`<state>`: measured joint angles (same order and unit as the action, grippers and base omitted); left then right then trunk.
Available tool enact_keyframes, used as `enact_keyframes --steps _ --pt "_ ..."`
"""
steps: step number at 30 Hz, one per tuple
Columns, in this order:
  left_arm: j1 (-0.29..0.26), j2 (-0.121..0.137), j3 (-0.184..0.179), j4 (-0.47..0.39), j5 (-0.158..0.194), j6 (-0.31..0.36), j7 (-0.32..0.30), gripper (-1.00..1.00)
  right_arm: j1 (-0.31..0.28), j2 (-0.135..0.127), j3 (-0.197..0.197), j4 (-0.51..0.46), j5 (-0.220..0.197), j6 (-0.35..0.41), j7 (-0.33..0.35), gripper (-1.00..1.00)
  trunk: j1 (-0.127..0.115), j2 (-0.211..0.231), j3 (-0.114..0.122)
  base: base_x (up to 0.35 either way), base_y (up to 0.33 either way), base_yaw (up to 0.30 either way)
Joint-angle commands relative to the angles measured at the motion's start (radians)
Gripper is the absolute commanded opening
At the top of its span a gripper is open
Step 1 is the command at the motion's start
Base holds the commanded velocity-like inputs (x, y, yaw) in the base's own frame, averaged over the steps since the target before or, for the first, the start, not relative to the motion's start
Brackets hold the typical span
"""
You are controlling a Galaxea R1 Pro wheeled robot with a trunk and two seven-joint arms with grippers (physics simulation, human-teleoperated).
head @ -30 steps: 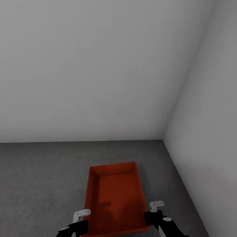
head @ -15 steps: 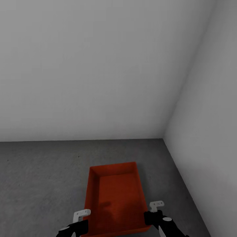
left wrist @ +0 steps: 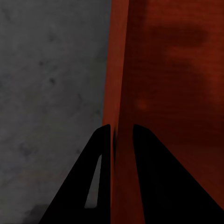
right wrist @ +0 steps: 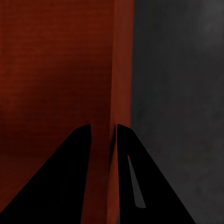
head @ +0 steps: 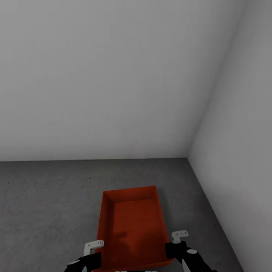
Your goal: Move the two storage containers from the living room to the garage. In the garage, place one container on the floor and stack the other container on top of it (either order is fine).
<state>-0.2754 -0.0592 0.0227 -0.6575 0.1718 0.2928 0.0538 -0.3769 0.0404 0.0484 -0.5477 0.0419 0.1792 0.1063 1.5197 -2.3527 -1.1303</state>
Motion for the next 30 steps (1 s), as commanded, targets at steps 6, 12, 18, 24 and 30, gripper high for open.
enact_keyframes --steps 6,12,18,24,30 --pt "0.001 0.019 0.0 -0.004 -0.052 -0.069 0.028 -1.0 -0.001 -0.001 -0.004 0.0 -0.051 0.006 0.035 -1.0 0.0 0.0 -0.001 0.0 0.0 0.0" --pt "0.001 0.019 0.0 -0.004 -0.052 -0.069 0.028 -1.0 -0.001 -0.001 -0.004 0.0 -0.051 0.006 0.035 -1.0 0.0 0.0 -0.001 0.0 0.0 0.0" --pt "0.001 0.019 0.0 -0.004 -0.052 -0.069 0.028 -1.0 -0.001 -0.001 -0.004 0.0 -0.051 0.006 0.034 -1.0 0.004 -0.007 -0.004 0.0 0.0 0.0" --pt "0.001 0.019 0.0 -0.004 -0.052 -0.069 0.028 -1.0 -0.001 -0.001 -0.004 0.0 -0.051 0.006 0.035 -1.0 0.027 -0.049 -0.023 0.0 0.0 0.0" --pt "0.001 0.019 0.0 -0.004 -0.052 -0.069 0.028 -1.0 -0.001 -0.001 -0.004 0.0 -0.051 0.006 0.035 -1.0 0.03 -0.056 -0.026 0.0 0.0 0.0"
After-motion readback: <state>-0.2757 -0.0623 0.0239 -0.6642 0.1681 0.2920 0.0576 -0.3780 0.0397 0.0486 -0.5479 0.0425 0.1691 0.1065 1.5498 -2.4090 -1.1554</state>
